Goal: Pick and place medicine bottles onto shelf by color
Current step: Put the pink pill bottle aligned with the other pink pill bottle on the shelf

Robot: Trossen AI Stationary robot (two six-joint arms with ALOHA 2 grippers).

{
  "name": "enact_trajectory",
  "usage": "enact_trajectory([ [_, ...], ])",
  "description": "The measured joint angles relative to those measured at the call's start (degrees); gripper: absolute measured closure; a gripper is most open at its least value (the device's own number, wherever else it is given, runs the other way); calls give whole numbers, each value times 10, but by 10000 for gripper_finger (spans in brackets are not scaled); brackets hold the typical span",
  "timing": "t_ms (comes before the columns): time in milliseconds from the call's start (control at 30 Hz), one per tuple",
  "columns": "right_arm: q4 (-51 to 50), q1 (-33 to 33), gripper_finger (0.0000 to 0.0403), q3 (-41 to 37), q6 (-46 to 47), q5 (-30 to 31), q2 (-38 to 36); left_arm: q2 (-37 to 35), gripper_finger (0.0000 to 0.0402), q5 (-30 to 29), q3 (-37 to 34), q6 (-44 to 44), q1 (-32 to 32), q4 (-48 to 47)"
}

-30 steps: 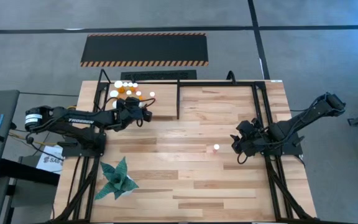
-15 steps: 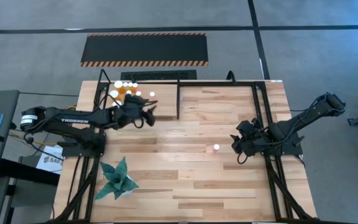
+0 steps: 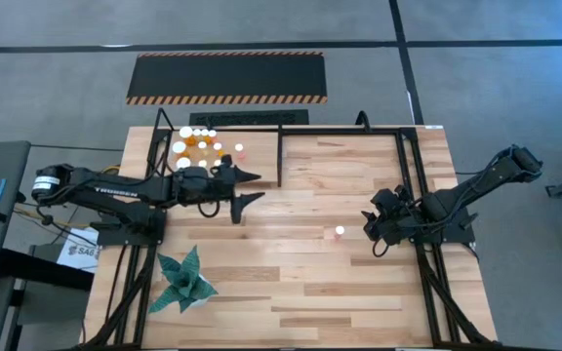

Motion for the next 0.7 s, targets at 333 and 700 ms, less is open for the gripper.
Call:
enact_trajectory([
  [333,0,0,157,0,0,0,0,0,173,47,0,26,-7,31],
  [700,12,-5,157,0,-33,3,0,0,173,44,0,17,-7,29],
])
